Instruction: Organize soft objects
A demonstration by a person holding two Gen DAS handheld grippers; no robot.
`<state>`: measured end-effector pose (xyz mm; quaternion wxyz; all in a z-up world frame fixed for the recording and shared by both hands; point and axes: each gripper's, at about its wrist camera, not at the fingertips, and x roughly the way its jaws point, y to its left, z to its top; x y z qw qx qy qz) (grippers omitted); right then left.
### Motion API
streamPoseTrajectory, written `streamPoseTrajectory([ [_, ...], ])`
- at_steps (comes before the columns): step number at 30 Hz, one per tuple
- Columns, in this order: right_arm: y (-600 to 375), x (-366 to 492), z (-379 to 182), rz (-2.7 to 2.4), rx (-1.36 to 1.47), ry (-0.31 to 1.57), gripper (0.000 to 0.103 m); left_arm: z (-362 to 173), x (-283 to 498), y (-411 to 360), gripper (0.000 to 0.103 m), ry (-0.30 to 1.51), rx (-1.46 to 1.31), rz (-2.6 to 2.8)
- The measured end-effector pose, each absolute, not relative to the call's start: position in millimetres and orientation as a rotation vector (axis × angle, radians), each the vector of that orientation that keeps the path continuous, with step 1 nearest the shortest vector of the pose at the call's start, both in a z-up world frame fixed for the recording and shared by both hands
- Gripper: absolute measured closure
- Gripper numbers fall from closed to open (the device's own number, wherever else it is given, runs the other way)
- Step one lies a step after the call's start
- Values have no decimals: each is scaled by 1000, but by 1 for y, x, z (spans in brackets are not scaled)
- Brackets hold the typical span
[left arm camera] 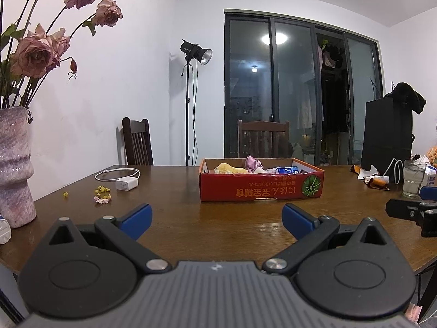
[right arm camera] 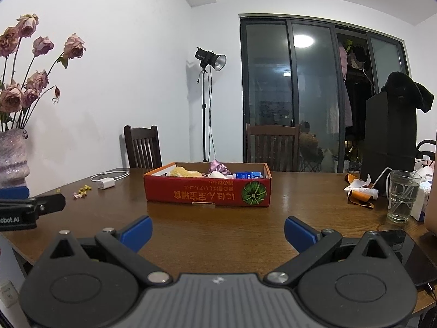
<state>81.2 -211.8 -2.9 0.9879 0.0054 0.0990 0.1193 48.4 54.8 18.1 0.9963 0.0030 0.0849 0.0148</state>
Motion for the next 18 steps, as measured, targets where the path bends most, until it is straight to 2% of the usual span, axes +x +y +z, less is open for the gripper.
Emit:
streamPoseTrajectory([
  [18, -221, 75, -6, 223, 27, 209, 0, 14, 48, 51, 0, 177, 16, 8],
])
